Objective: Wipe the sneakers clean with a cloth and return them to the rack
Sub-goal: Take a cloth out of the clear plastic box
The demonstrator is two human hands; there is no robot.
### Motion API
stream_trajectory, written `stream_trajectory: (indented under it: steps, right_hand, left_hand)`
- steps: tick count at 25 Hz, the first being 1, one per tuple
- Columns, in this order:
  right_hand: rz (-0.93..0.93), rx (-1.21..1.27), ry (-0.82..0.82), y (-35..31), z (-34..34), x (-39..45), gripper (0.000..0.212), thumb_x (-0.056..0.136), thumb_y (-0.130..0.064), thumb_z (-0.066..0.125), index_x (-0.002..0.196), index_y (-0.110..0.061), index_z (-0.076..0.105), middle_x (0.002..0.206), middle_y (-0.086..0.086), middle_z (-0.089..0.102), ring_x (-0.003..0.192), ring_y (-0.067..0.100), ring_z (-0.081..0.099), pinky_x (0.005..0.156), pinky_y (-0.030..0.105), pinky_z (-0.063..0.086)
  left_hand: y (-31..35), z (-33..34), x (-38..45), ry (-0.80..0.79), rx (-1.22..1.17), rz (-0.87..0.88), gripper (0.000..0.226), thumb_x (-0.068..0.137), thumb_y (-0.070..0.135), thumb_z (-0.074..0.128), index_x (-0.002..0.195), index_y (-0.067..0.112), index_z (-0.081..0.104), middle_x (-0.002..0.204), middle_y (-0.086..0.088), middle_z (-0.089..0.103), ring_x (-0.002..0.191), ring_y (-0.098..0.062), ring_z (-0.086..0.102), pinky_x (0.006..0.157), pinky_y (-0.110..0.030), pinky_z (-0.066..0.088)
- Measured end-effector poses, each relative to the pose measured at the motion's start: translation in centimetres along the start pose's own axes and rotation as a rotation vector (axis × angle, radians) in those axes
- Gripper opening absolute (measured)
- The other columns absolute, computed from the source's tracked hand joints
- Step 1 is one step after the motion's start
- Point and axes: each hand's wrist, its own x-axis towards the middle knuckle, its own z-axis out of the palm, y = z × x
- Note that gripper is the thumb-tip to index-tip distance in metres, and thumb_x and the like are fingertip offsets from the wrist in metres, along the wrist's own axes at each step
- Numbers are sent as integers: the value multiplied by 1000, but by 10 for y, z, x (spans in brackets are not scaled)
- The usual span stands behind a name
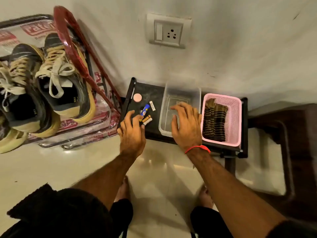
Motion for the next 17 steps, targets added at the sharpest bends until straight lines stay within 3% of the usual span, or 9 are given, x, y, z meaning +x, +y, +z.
stream_trajectory:
  steps: [4,9,12,15,17]
  right_hand:
    - [-80,72,212,8,13,-13,29,88,-10,57,115,-14,67,122,8,59,105,26,54,89,36,41]
    - [-87,171,187,11,18,-45,35,88,-8,56,120,-20,64,128,2,54,116,24,50,98,31,34]
    - [-120,182,145,15,24,-58,41,86,-4,54,122,-20,65,129,0,54,118,24,49,96,34,37]
    - [-92,198,161,12,27,-49,40,86,-4,56,121,-20,65,128,-1,55,118,23,50,96,32,36]
    - [-51,225,187,9,30,-38,38,87,-8,56,121,-22,65,127,-2,56,118,22,50,97,30,33]
  left_hand:
    - [-15,32,11,76,62,70,28,102,21,52,130,17,55,147,-8,41,113,-30,48,92,-48,41]
    - [-25,37,24,27,-19,-24,27,104,17,50,131,19,56,140,-6,50,122,-32,48,103,-47,39]
    - [-33,39,35,-14,-106,-75,31,103,8,50,131,18,58,139,-7,54,125,-30,53,110,-46,44]
    - [-44,31,71,-34,-30,-75,38,99,1,52,131,18,63,137,-7,56,124,-28,57,109,-43,49]
    - [-44,29,95,-154,96,-58,40,101,5,51,137,20,60,133,-9,57,121,-29,59,104,-45,52]
